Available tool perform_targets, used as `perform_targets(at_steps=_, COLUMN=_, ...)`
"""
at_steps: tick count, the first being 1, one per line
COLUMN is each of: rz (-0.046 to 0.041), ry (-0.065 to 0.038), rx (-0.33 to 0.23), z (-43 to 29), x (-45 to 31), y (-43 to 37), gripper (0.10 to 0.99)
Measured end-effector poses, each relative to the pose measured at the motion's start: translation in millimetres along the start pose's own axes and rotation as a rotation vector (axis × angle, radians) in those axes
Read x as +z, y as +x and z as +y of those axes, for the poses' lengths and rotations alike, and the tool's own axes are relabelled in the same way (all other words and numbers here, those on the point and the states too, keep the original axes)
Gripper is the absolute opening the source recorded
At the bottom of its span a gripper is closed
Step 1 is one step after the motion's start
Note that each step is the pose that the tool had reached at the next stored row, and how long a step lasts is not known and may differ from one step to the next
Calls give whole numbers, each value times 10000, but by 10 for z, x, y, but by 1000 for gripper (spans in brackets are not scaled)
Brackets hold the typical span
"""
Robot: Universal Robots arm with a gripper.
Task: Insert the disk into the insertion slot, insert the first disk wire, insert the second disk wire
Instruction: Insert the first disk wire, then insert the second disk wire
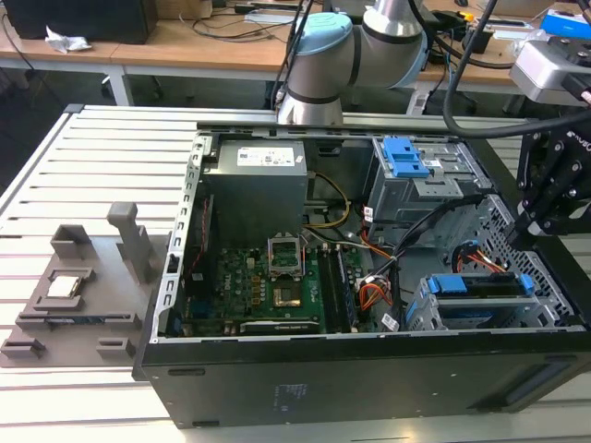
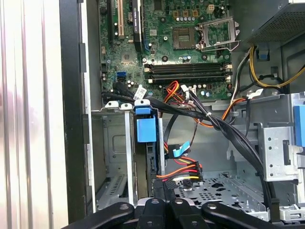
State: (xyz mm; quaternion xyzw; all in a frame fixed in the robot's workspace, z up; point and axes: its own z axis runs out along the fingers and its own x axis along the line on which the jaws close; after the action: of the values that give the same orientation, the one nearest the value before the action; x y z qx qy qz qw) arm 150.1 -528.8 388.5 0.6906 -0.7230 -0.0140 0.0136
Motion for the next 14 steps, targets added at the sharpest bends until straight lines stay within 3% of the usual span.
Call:
perform_targets(at_steps=5, rz=0, ry=0, rx=-1, z=0, x=-2, y=0, gripper=106)
perform_targets(at_steps=7, rz=0, ry=0, rx=0, z=0, x=-2, y=0, gripper=235)
perform_targets(at_steps=8, rz=0, ry=0, rx=0, z=0, x=-2, y=0, gripper=235)
perform_targets(at_steps=9, rz=0, ry=0, rx=0, z=0, x=-2, y=0, gripper=302)
perform_targets(at_steps=12, rz=5, ry=1, rx=-2, z=16, x=-2, y=-6, gripper=302)
perform_targets(at_steps=14, rz=1, ry=0, rx=-9, z=64, x=34, y=-18, gripper=302)
